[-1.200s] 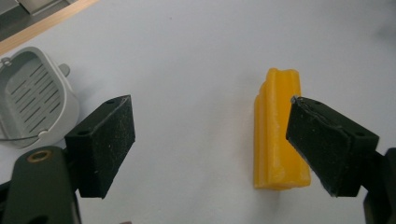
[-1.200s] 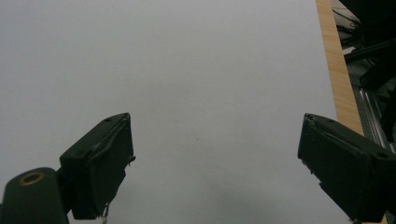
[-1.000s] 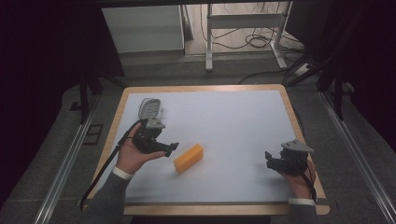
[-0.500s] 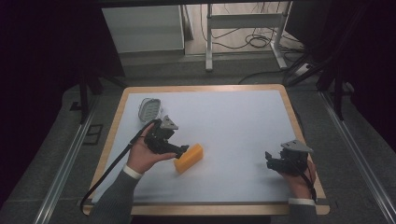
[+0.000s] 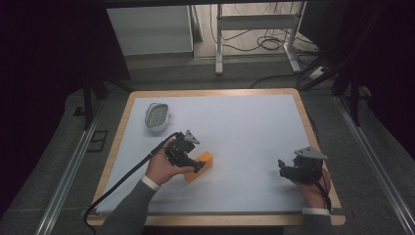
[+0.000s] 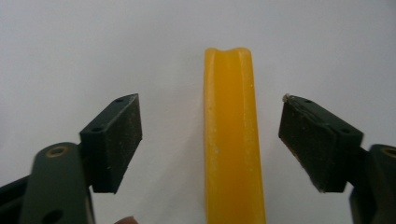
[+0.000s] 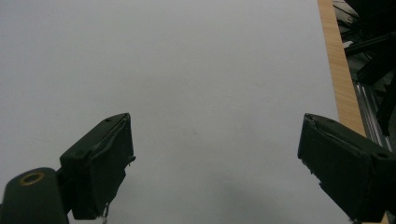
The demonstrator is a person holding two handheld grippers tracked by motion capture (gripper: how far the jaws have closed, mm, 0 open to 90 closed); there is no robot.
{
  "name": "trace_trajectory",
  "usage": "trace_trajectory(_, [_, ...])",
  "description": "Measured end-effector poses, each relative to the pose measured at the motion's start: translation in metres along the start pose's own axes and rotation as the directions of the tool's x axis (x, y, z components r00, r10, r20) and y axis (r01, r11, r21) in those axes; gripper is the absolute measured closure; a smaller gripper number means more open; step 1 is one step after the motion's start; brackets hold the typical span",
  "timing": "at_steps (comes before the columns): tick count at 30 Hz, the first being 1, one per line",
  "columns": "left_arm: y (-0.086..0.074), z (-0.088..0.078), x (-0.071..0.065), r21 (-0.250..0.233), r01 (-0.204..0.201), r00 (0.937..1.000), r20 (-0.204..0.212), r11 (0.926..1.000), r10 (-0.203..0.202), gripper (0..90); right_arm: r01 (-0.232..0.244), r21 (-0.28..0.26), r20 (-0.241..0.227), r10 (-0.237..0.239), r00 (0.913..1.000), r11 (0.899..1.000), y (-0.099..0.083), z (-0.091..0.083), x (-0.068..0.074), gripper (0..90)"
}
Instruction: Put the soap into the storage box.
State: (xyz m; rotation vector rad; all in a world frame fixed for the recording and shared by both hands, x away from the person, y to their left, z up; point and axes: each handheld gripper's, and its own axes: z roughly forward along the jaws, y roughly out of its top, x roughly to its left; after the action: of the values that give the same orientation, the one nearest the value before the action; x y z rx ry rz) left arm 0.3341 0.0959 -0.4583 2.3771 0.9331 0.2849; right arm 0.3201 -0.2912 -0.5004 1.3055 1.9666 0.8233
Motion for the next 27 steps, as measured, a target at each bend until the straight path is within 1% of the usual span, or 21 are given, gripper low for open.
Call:
trace_trajectory(1, [0.000,0.000,0.000,0.000,0.000,1.0000,0.000,1.0000,0.000,23.6,0.000,0.000,0.000,0.000,1.0000,1.000,0.000,0.000,0.000,10.6])
trace_trajectory(2, [0.000,0.003,0.000,0.011,-0.004,1.0000,0.002,0.9999,0.004,23.6,0.000,0.001,0.000,0.000,1.0000,1.000,0.000,0.000,0.000,10.6])
trace_trajectory(3, [0.001,0.006,0.000,0.016,0.001,1.0000,0.009,0.9999,-0.001,26.6,0.000,0.002,-0.001,0.000,1.0000,1.000,0.000,0.000,0.000,10.6])
trace_trajectory(4, [0.001,0.009,-0.001,0.023,0.008,0.9998,0.017,0.9997,-0.008,26.6,0.000,0.002,-0.001,0.000,1.0000,1.000,0.000,0.000,0.000,10.6])
trace_trajectory(5, [0.001,0.014,0.000,0.042,0.014,0.9996,0.026,0.9990,-0.015,29.0,0.002,0.005,0.001,-0.002,1.0000,1.000,0.000,0.001,0.001,10.6])
trace_trajectory(6, [0.001,0.014,0.000,0.042,0.014,0.9996,0.026,0.9990,-0.015,30.6,0.002,0.005,0.001,-0.002,1.0000,1.000,0.000,0.001,0.001,10.6])
trace_trajectory(7, [0.001,0.017,0.000,0.052,0.018,0.9994,0.027,0.9985,-0.020,30.6,0.003,0.006,-0.001,-0.003,1.0000,1.000,-0.001,0.002,0.001,10.6])
trace_trajectory(8, [0.001,0.020,-0.001,0.064,0.017,0.9994,0.029,0.9978,-0.019,31.5,0.005,0.009,-0.002,-0.005,1.0000,1.000,-0.001,0.002,0.001,10.6])
trace_trajectory(9, [0.000,0.022,-0.001,0.070,0.016,0.9993,0.032,0.9974,-0.019,34.1,0.007,0.010,0.000,-0.007,1.0000,1.000,-0.001,0.002,0.001,10.6])
trace_trajectory(10, [0.000,0.024,-0.002,0.078,0.014,0.9992,0.037,0.9969,-0.017,34.1,0.007,0.010,0.000,-0.007,1.0000,1.000,-0.001,0.002,0.001,10.6])
trace_trajectory(11, [-0.001,0.029,-0.004,0.087,0.010,0.9988,0.047,0.9961,-0.014,37.0,0.006,0.011,0.002,-0.006,1.0000,1.000,-0.001,0.003,0.001,10.6])
trace_trajectory(16, [-0.002,0.034,-0.004,0.104,0.010,0.9989,0.045,0.9946,-0.014,46.3,-0.008,0.020,0.009,0.008,0.9999,1.000,-0.002,0.003,-0.002,10.6])
trace_trajectory(20, [-0.002,0.035,-0.006,0.112,0.002,0.9986,0.052,0.9937,-0.008,49.6,-0.005,0.020,0.009,0.005,0.9999,1.000,-0.002,0.003,-0.002,10.6])
trace_trajectory(22, [-0.003,0.038,-0.006,0.124,-0.004,0.9986,0.052,0.9923,-0.003,54.6,-0.005,0.019,0.008,0.005,1.0000,1.000,-0.002,0.002,-0.002,10.6])
trace_trajectory(24, [-0.004,0.039,-0.006,0.124,-0.006,0.9990,0.045,0.9923,0.000,59.7,-0.008,0.019,0.010,0.008,0.9999,1.000,-0.002,0.002,-0.002,10.6])
trace_trajectory(27, [-0.004,0.039,-0.008,0.109,-0.002,0.9995,0.030,0.9940,-0.001,60.3,-0.014,0.017,0.010,0.013,0.9999,1.000,-0.002,0.001,-0.003,10.6])
